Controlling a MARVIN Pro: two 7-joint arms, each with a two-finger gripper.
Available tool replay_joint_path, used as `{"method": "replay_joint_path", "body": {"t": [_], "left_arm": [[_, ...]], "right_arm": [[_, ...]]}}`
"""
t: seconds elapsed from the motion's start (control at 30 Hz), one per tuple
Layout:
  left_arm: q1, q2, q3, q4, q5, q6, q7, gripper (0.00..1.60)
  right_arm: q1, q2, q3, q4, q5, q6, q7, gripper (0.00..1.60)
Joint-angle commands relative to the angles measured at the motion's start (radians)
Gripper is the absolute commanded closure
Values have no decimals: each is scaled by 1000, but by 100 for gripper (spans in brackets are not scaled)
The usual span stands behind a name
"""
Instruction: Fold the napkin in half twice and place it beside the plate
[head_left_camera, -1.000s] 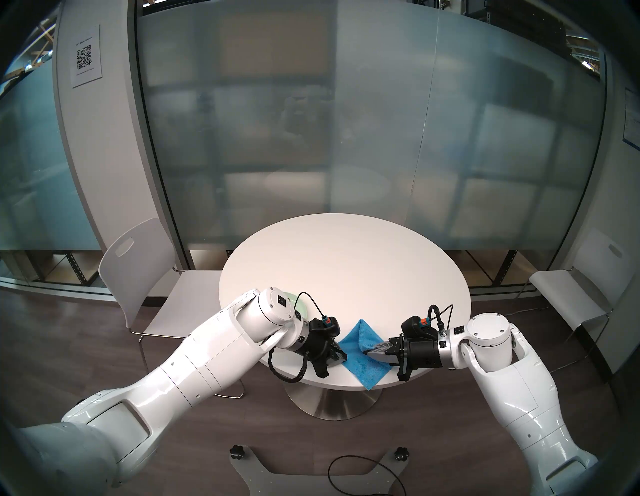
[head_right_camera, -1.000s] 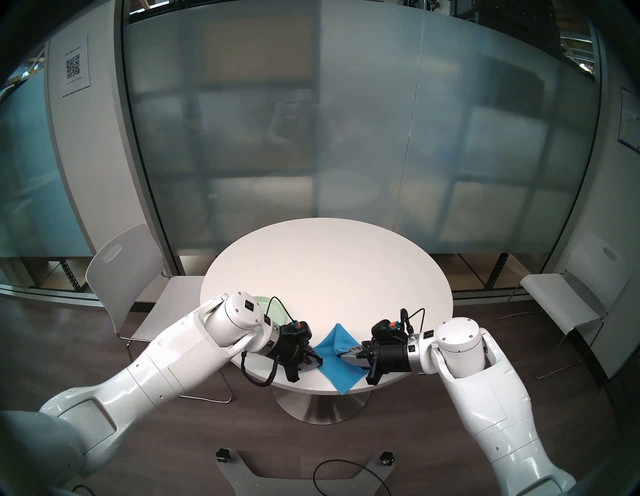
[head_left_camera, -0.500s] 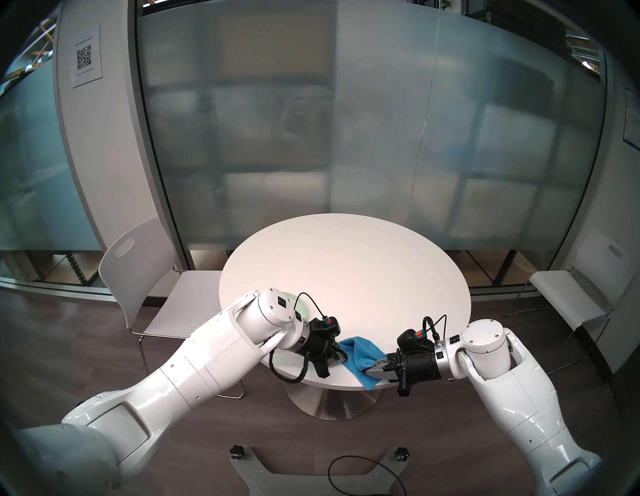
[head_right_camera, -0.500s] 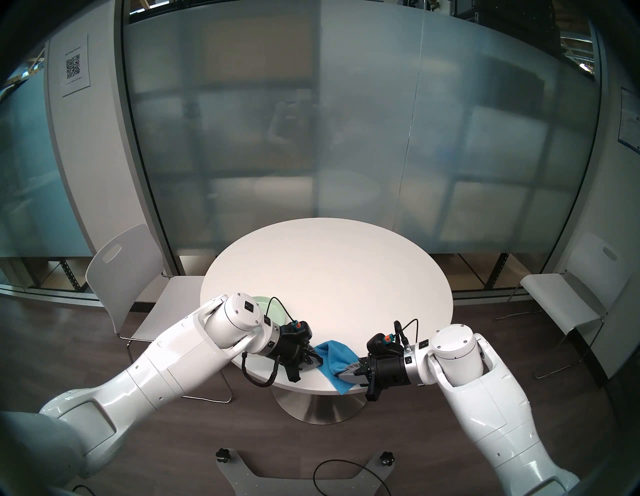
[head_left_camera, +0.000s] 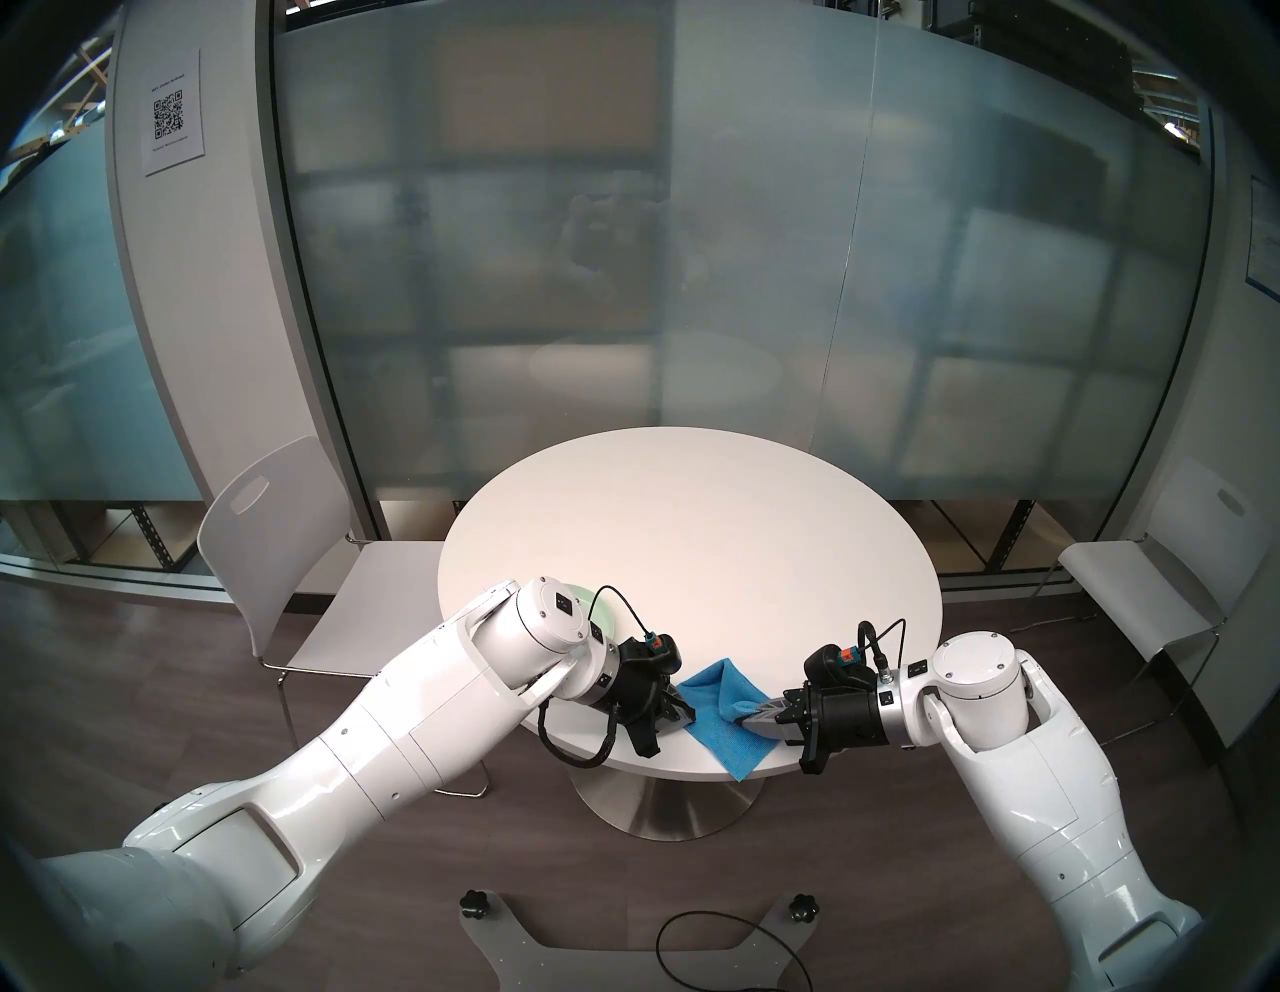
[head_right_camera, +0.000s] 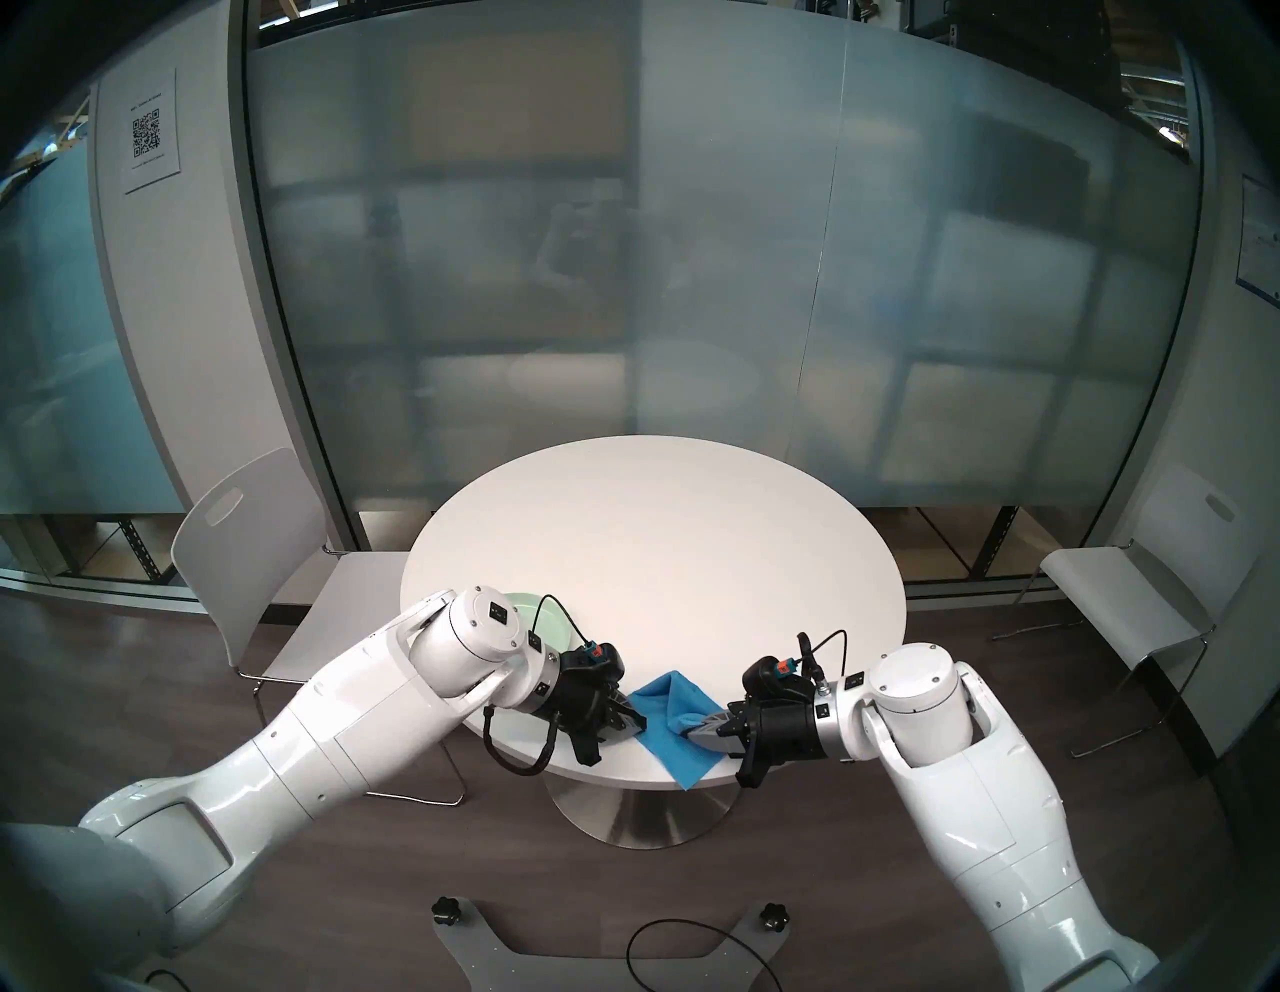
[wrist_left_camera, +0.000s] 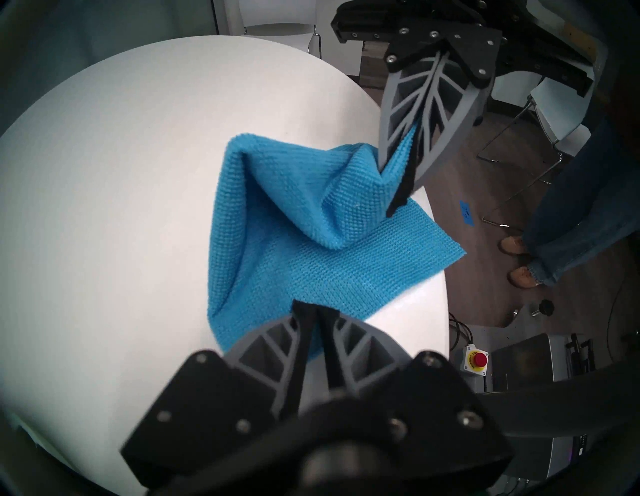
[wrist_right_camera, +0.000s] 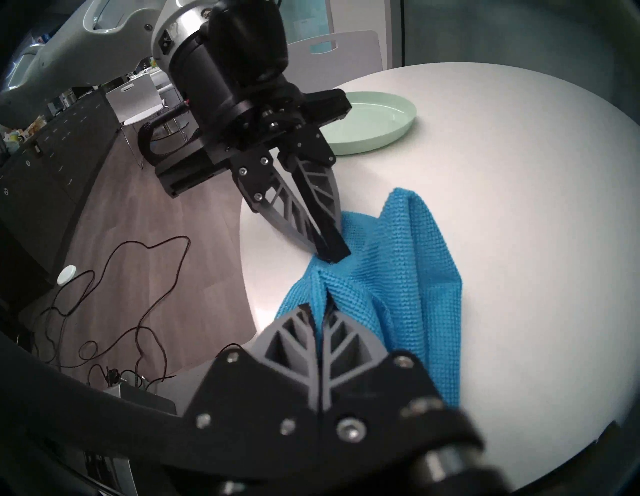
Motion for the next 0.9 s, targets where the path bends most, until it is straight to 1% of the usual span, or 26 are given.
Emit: {"method": "replay_joint_path", "body": {"t": [0.0, 0.13, 0.23, 0.4, 0.6, 0.87], "left_arm": [[-5, 1, -6, -15, -3, -3, -2, 103], [-2, 3, -8, -16, -4, -6, -2, 103], [0, 4, -9, -16, -5, -8, -2, 103], [0, 5, -13, -13, -7, -14, -1, 103], [0, 7, -20, -6, -9, -19, 1, 103], [2, 14, -26, -8, -12, -18, -1, 103]], "right_arm": [[45, 9, 57, 1, 17, 7, -12, 160], [51, 15, 69, 12, 18, 5, -6, 160], [49, 8, 62, 10, 16, 7, -6, 160], [59, -18, 23, 17, 10, 3, -7, 160], [67, -35, -32, 24, -1, 8, -2, 160], [67, -40, -61, 39, -12, 7, -8, 160]]}}
